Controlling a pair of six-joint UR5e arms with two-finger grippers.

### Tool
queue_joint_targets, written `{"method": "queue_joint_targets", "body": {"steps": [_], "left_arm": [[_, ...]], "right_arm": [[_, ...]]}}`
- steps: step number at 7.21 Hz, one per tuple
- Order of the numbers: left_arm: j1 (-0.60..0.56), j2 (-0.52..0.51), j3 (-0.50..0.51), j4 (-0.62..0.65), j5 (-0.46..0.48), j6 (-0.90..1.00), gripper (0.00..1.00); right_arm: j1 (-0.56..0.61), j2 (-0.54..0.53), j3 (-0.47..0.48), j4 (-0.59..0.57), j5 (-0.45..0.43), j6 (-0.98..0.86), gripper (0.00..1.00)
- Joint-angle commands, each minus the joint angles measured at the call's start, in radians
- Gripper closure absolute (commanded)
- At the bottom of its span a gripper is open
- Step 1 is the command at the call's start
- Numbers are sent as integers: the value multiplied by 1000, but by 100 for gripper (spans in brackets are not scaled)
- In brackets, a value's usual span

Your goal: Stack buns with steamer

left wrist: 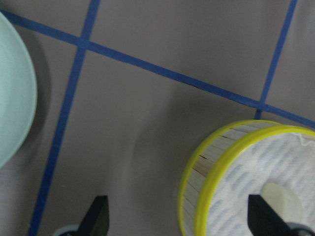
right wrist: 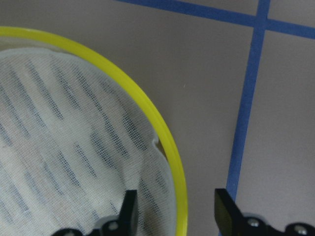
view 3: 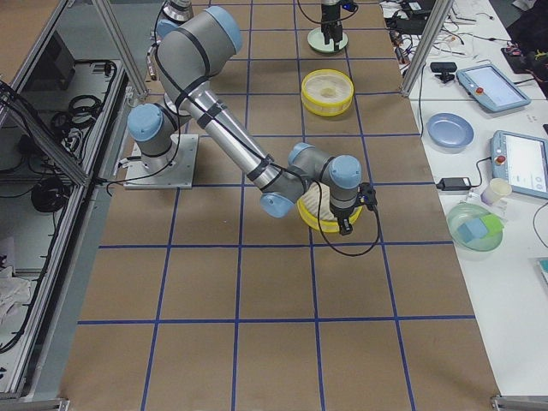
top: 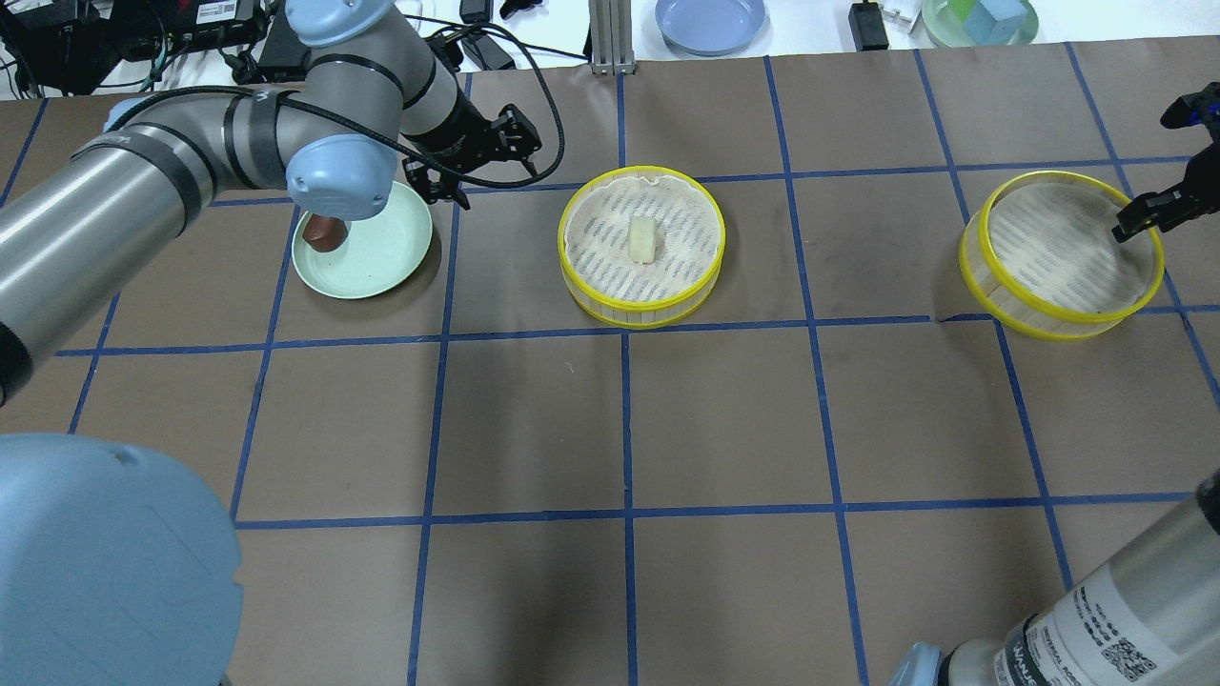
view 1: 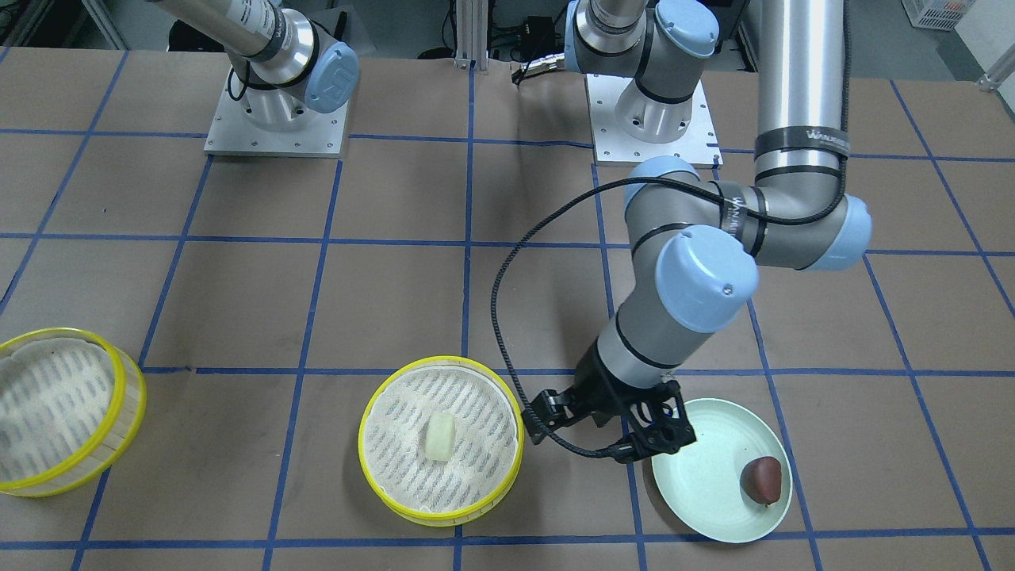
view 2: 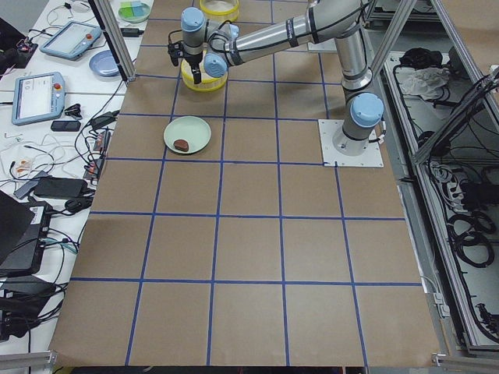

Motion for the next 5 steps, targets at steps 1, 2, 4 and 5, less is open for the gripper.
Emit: {"method": "queue_joint_targets", "body": {"steps": [1, 2, 4, 5], "left_arm": [[76, 10, -10, -38, 151, 259, 0], [77, 10, -24, -41, 206, 317, 0], [141, -6, -41, -31, 225, 504, 0], [178, -19, -50, -21, 224, 624, 0]], "right_arm": [[0, 5, 4, 1, -3, -11, 72], [0, 4, 5, 4, -3, -8, 88], [2, -27, 4, 44, -13, -7, 100], [17, -73, -7, 114, -15, 5, 100]]}}
